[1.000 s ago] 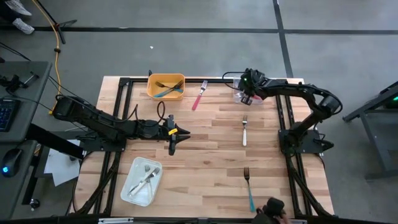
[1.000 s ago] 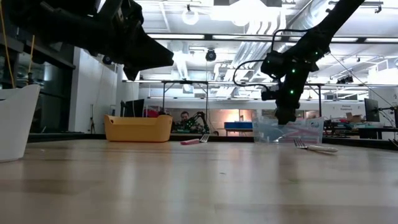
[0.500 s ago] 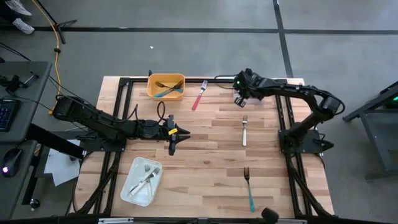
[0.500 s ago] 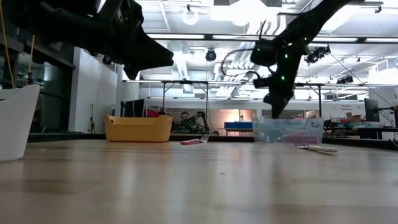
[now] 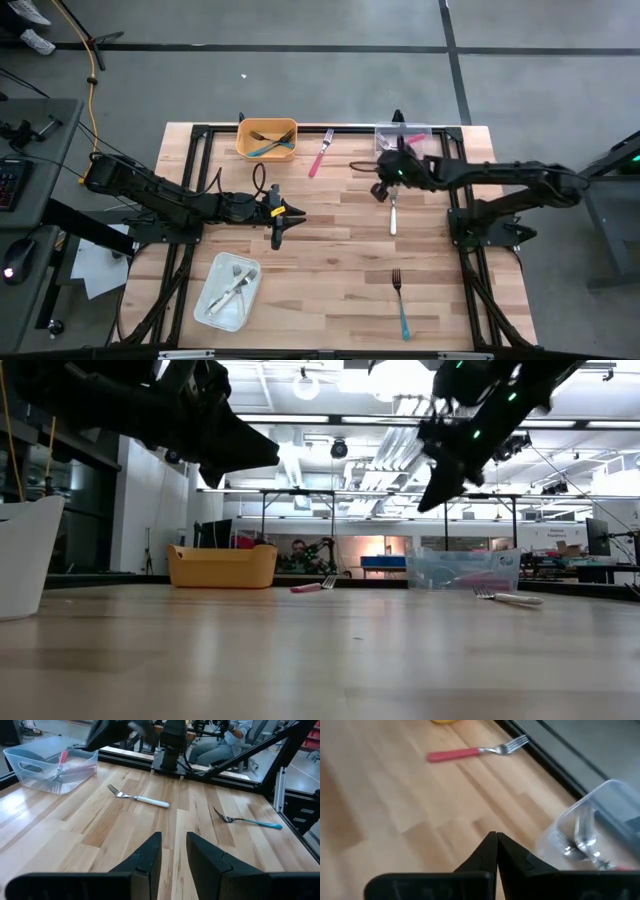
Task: Sort silverware by color (type)
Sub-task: Put the blue fork into the yellow bin
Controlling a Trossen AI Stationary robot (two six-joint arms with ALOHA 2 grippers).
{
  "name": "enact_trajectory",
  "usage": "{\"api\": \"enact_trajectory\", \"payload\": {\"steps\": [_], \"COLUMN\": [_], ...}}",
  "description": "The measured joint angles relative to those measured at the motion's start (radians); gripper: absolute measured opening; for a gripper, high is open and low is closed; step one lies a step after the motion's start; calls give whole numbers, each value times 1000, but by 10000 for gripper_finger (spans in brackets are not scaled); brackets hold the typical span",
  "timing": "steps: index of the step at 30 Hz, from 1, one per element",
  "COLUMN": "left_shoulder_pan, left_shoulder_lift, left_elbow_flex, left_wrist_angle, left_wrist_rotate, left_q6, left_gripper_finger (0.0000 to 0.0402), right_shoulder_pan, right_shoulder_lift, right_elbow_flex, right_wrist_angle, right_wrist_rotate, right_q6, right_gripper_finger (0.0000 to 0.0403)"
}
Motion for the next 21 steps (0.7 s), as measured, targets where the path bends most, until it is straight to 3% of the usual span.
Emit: {"api": "enact_trajectory", "payload": {"steps": [7,15,21], "left_shoulder_pan": [0,1,1], "left_shoulder_lift": [0,0,0], "left_elbow_flex": [0,0,0], "left_wrist_angle": [2,2,1], "left_wrist_rotate": [-3,-18,-18], "left_q6": [0,11,18], "left_gripper_finger": [83,81,81], "right_shoulder_pan": [278,619,808], "right_shoulder_lift": [-82,-7,49], "right_elbow_flex": [-1,-1,-1], "right_wrist_angle": [-209,-347,-350], "right_wrist_rotate": [54,55,-25], "right_q6": [359,826,1117], "right_gripper_finger": [4,9,51]}}
